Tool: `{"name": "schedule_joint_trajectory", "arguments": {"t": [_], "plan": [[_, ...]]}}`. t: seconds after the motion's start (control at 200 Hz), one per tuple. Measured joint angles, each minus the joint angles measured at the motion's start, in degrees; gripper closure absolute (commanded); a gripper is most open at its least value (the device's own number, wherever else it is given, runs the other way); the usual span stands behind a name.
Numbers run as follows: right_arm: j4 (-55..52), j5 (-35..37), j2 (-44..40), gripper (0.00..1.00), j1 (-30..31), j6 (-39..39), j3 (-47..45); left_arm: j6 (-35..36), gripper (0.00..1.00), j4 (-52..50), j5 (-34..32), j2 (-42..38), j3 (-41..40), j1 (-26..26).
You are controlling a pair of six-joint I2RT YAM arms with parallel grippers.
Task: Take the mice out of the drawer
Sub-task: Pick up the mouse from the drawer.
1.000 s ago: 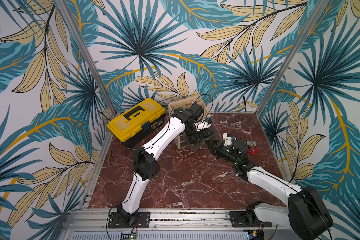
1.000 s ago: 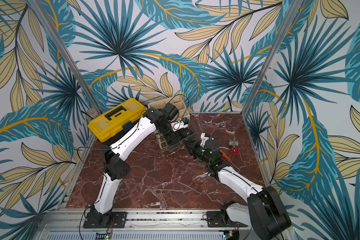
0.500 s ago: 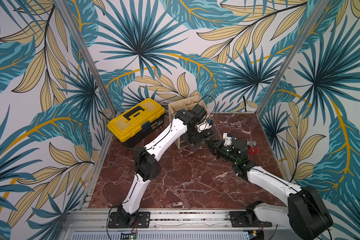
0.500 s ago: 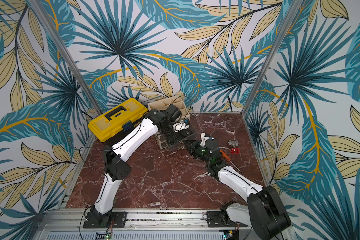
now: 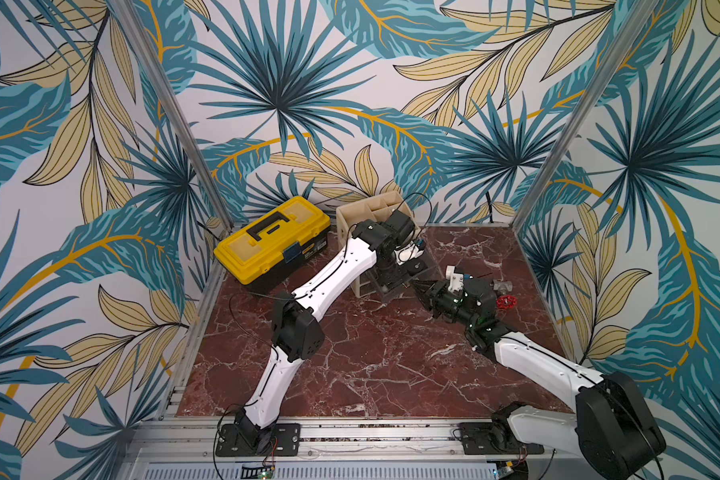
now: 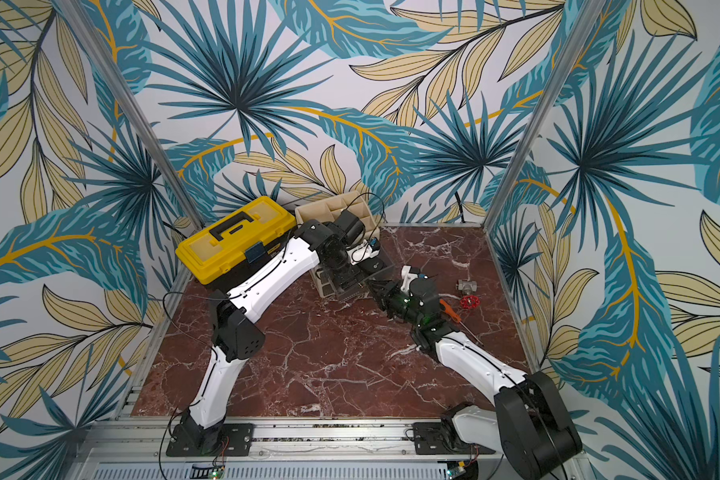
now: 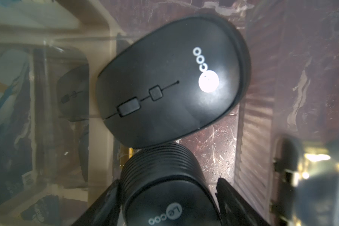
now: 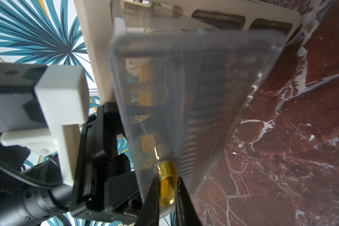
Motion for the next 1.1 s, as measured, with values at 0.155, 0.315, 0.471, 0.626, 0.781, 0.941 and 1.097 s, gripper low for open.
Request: {"name": "schedule_joint_trajectory", "arguments": {"t": [0.155, 0.315, 0.471, 0.626, 0.781, 0.941, 1.097], "plan": [[0.1, -0.2, 0.1, 0.94, 0.0, 0.0, 0.1, -0.3, 0.42, 1.3, 0.7, 0.0, 0.0, -0.5], [0.1, -0.2, 0.2, 0.92, 0.0, 0.0, 0.1, -0.3, 0.45, 1.5, 0.6, 0.0, 0.0, -0.6], [0.4, -0.3, 0.3, 0.88, 0.0, 0.0, 0.1, -0.3, 0.41, 1.5, 0.6, 0.0, 0.0, -0.5], [0.5, -0.3, 0.4, 0.84, 0.0, 0.0, 0.1, -0.2, 0.27, 1.6, 0.3, -0.6, -1.2, 0.0], [0.3, -0.2, 0.4, 0.79, 0.0, -0.2, 0.2, -0.1, 0.24, 1.9, 0.0, -1.3, -3.1, 0.5], [0.5, -0.3, 0.5, 0.73, 0.1, -0.2, 0.6, -0.3, 0.45, 1.7, -0.1, -1.7, -3.7, 0.4], [-0.6, -0.4, 0.6, 0.56, 0.2, -0.9, 0.9, -0.9, 0.48, 1.6, -0.1, -1.8, -3.7, 0.2]]}}
